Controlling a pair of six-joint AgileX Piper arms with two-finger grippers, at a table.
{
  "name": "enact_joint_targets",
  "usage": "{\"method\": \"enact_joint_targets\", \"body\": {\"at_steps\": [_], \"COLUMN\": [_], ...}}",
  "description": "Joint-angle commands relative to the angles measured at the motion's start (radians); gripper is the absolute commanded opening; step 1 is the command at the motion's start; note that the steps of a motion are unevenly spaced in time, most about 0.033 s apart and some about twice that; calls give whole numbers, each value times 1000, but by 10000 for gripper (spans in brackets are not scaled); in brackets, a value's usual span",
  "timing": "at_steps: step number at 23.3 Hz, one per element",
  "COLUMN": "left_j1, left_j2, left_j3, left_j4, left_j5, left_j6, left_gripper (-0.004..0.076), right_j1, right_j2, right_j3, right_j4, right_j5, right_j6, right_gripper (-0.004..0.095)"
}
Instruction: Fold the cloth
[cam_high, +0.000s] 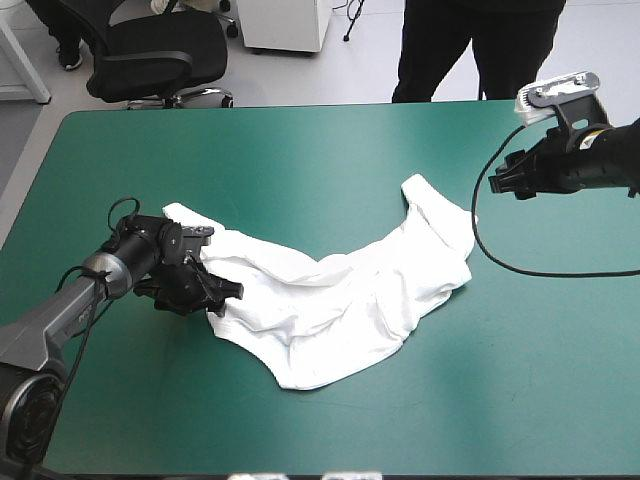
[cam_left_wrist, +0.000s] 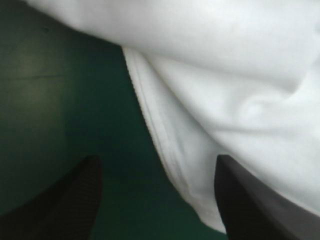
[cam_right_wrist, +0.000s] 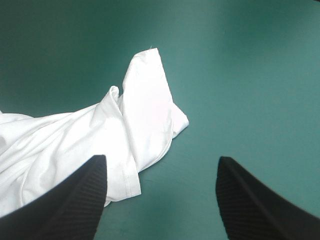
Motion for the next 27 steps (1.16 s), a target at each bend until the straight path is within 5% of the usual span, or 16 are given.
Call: {"method": "enact_joint_targets", "body": {"at_steps": [1, 9, 21, 27], "left_j1": [-2, -4, -4, -4], "left_j2": [6, 55, 55, 55], "left_j3": [-21, -21, -21, -21], "left_j4": [-33, -83, -90, -100], "left_j5": [-23, -27, -66, -68], "left_j6": [0, 8, 27, 25], "left_gripper": [472, 415, -14, -17], "right_j1": [-7, -7, -7, 94], "right_j2": [-35, -25, 62, 291], "right_j3": [-23, -22, 315, 269], "right_j4": [7, -115, -70, -150], "right_j5": [-57, -48, -223, -290], "right_j6": [-15, -17, -39, -4], "right_gripper": [595, 595, 590, 591]}}
